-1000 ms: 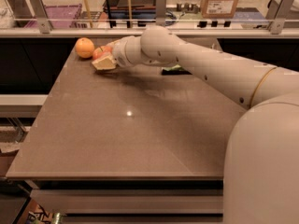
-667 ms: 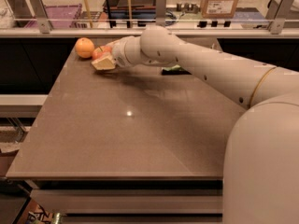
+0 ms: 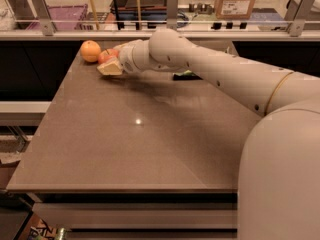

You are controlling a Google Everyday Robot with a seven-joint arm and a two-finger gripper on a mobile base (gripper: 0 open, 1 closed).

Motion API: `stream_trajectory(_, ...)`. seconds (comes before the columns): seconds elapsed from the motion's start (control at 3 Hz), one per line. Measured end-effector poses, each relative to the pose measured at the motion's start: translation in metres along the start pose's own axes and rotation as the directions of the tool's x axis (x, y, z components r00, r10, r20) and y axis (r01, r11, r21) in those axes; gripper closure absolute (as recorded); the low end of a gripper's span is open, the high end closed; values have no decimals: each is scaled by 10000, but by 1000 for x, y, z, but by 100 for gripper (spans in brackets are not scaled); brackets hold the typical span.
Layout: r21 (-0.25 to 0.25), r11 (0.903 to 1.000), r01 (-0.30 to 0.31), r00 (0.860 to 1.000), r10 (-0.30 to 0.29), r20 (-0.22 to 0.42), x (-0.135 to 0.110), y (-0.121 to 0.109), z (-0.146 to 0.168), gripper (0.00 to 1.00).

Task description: Move apple near orange

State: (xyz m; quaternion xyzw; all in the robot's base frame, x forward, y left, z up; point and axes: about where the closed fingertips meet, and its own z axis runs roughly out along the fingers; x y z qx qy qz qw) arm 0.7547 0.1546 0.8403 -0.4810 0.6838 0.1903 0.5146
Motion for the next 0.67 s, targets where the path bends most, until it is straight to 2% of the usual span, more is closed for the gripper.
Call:
stream_trajectory(0.33,-31,10000,2,10000,-2,1,0,2,2,0)
stream_trajectory(0.67,-32,10000,2,10000,-2,1,0,2,2,0)
